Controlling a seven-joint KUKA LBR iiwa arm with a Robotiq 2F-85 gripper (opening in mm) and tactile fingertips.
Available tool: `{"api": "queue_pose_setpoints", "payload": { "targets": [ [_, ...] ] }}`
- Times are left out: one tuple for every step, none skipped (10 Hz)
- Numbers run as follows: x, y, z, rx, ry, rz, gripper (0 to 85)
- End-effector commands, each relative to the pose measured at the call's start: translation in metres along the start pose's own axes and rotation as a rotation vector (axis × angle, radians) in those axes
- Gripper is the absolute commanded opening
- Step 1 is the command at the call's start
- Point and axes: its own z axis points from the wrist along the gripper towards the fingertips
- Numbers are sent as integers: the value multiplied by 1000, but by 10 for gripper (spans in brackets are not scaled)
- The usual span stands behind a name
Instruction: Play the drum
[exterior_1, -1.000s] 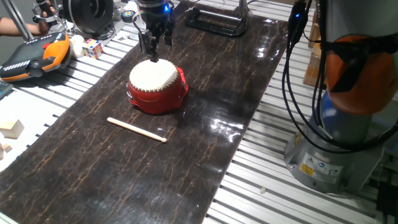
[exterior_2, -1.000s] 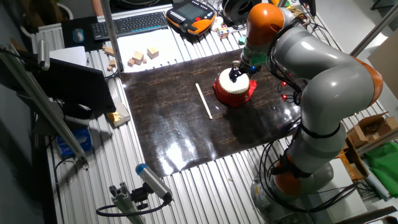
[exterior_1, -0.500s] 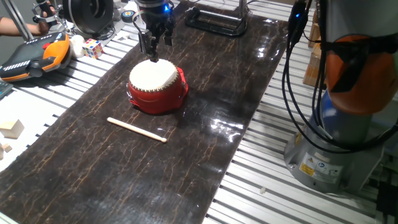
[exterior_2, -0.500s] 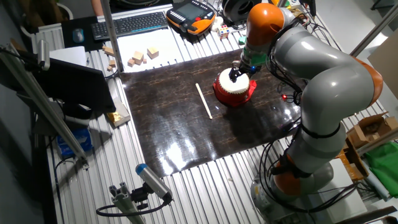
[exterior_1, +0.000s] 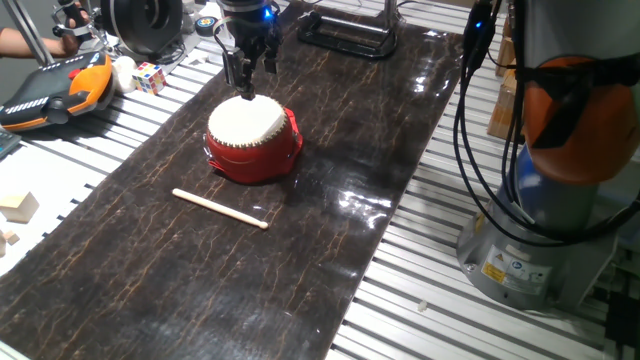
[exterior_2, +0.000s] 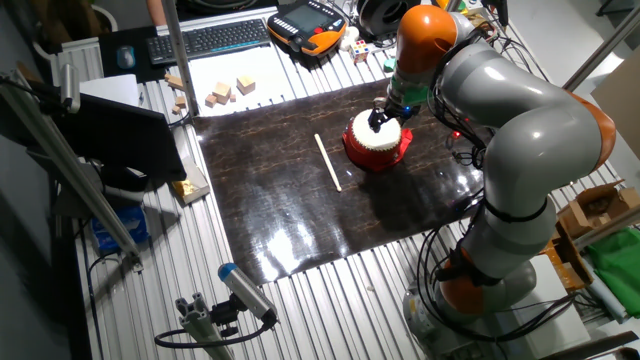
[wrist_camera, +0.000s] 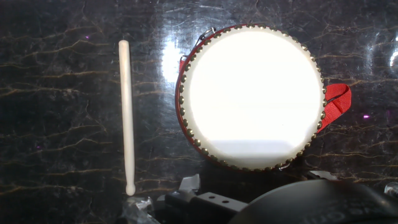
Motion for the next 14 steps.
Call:
{"api": "queue_pose_setpoints", "payload": {
  "targets": [
    [0, 0, 0, 95, 233, -175, 7],
    [0, 1, 0, 95, 233, -175, 7],
    [0, 0, 0, 95, 233, -175, 7],
    [0, 0, 0, 95, 233, -175, 7],
    [0, 0, 0, 95, 233, -175, 7],
    [0, 0, 0, 95, 233, -175, 7],
    [0, 0, 0, 95, 233, -175, 7],
    [0, 0, 0, 95, 231, -175, 7],
    [0, 0, 0, 94, 231, -179, 7],
    [0, 0, 0, 92, 231, -184, 7],
    [0, 0, 0, 92, 232, -187, 7],
    [0, 0, 0, 92, 232, -189, 7],
    [0, 0, 0, 92, 232, -189, 7],
    [0, 0, 0, 91, 230, -185, 7]
  ]
}}
